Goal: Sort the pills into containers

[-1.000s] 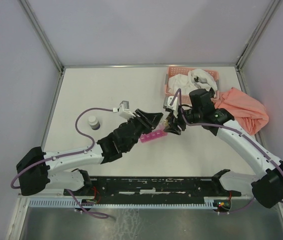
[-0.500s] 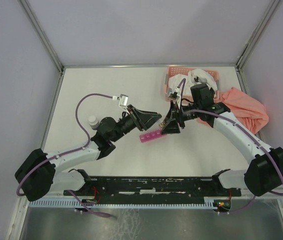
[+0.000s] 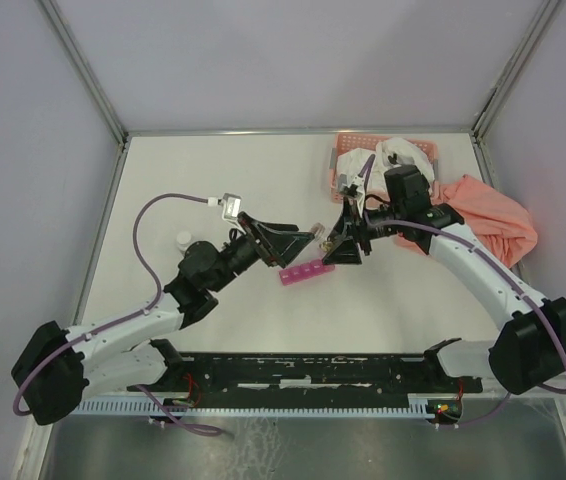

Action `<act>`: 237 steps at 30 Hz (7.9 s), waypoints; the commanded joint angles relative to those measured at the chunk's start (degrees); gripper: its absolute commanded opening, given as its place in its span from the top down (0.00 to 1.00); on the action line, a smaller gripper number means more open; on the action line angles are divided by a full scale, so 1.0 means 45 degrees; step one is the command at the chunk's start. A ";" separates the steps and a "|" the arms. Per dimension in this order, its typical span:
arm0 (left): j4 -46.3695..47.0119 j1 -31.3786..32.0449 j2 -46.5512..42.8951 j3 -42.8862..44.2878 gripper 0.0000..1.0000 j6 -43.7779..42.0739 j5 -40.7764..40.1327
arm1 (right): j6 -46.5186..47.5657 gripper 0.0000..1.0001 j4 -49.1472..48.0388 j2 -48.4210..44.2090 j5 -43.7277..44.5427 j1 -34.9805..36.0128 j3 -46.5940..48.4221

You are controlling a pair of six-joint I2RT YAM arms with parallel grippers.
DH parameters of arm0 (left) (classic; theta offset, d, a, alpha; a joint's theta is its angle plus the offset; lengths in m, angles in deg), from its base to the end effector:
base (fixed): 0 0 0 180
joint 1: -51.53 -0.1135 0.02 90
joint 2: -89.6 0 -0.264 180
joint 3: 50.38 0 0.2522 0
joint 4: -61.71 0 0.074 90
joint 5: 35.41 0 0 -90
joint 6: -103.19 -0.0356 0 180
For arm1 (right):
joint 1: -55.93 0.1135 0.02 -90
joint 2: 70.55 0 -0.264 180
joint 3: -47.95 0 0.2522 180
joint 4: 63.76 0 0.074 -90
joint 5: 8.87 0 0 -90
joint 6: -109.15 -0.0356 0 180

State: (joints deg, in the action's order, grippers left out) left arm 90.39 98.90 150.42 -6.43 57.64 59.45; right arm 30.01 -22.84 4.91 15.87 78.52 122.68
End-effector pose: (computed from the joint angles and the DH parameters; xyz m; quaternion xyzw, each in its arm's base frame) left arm 0.1602 -0.1785 0.2932 0.0489 0.6290 -0.5755 0.5203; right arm 0.2390 0.1345 0.3068 -0.4326 0.6723 0.5246 0.2928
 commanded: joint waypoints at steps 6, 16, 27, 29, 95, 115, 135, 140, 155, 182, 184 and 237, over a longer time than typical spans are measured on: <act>-0.1669 0.0019 -0.2766 -0.1011 0.02 -0.0877 -0.2315 | 0.3012 0.96 0.1449 -0.0967 0.1075 0.0028 0.0912; 0.0382 0.0019 -0.4350 -0.2969 0.01 0.1322 -0.2997 | 0.4496 0.95 0.0911 -0.2260 0.2946 0.0269 0.0114; -0.5765 0.2973 -0.1786 0.1105 0.01 0.3093 -1.0060 | 0.5178 0.95 0.0567 -0.2118 0.5086 0.1333 -0.0204; -0.7292 0.3372 -0.0999 0.2189 0.01 0.3772 -1.1223 | 0.5200 0.95 0.0510 -0.2101 0.5364 0.1467 -0.0231; -0.0066 0.4257 0.0994 0.1150 0.84 0.1152 -0.7494 | -0.0185 0.97 -0.1138 -0.0662 0.2387 0.1349 0.0102; -0.0109 0.2702 -0.3018 -0.0846 0.02 -0.1525 -0.5174 | -0.2045 0.98 -0.2834 -0.0884 0.0083 0.0488 -0.0319; -0.2687 0.2703 -0.2408 0.0335 0.01 0.1689 -0.7874 | 0.3871 0.97 0.0156 -0.2421 0.4908 0.1334 -0.0075; -0.6100 0.2733 -0.1153 0.2207 0.02 0.3640 -0.9767 | 0.4060 0.97 0.0190 -0.2350 0.5575 0.1460 -0.0074; -0.6828 0.3154 0.0818 0.3948 0.03 0.3880 -0.9992 | 0.4471 0.97 0.0273 -0.2181 0.6533 0.1983 -0.0043; -0.8795 0.3984 0.2667 0.5637 0.28 0.6302 -1.1142 | 0.4142 0.97 0.0156 -0.2003 0.7210 0.2131 0.0022; -0.8805 0.3980 0.2640 0.5588 0.30 0.6460 -1.1177 | 0.4104 0.97 0.0139 -0.1986 0.7216 0.2142 0.0026; -0.8451 0.4014 0.2451 0.4977 0.37 0.6946 -1.0973 | 0.3616 0.97 -0.0187 -0.2237 0.7365 0.2159 -0.0016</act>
State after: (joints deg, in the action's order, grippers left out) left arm 50.26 116.54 162.35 15.96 86.90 11.23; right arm 47.27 -20.72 -3.55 48.44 87.83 120.52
